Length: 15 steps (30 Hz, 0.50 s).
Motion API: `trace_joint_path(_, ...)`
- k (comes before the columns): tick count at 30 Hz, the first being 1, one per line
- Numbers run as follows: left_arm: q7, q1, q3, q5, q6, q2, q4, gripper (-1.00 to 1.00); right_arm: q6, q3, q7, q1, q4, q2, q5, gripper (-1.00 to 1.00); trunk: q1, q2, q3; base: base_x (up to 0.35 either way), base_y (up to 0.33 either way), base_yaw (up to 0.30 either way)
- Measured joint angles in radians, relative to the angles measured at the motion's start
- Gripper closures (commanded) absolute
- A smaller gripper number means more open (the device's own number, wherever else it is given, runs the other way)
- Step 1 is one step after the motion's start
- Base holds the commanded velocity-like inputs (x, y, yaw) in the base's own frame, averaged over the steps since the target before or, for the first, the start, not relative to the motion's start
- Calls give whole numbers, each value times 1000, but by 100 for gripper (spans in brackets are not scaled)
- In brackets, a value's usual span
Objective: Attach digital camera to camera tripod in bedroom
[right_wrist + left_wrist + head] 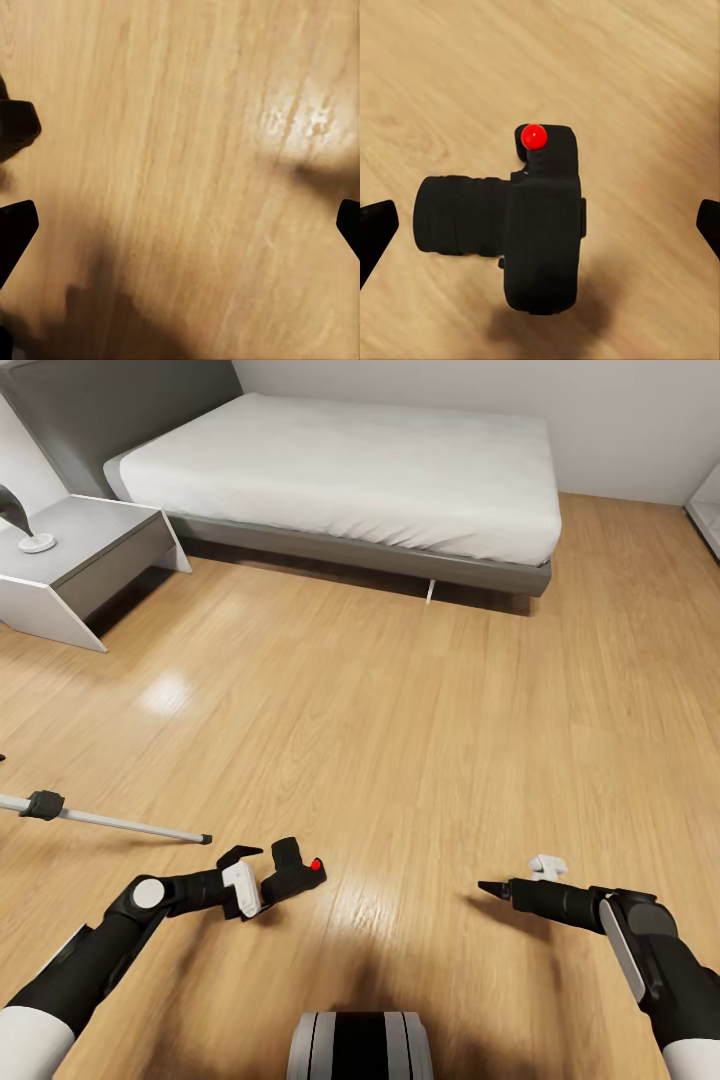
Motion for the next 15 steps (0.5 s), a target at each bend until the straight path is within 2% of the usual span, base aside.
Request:
trace_joint_path(7, 12, 0, -2, -10, 36, -5, -33, -100, -1, -1, -7, 0, 0, -4, 0, -100, 0, 0, 0, 0, 0, 0)
trace_joint_path(15, 17, 0, -2, -5, 76, -9, -59, -100, -1, -2, -20, -1, -4, -7, 0, -100, 0, 0, 0, 0, 0, 0)
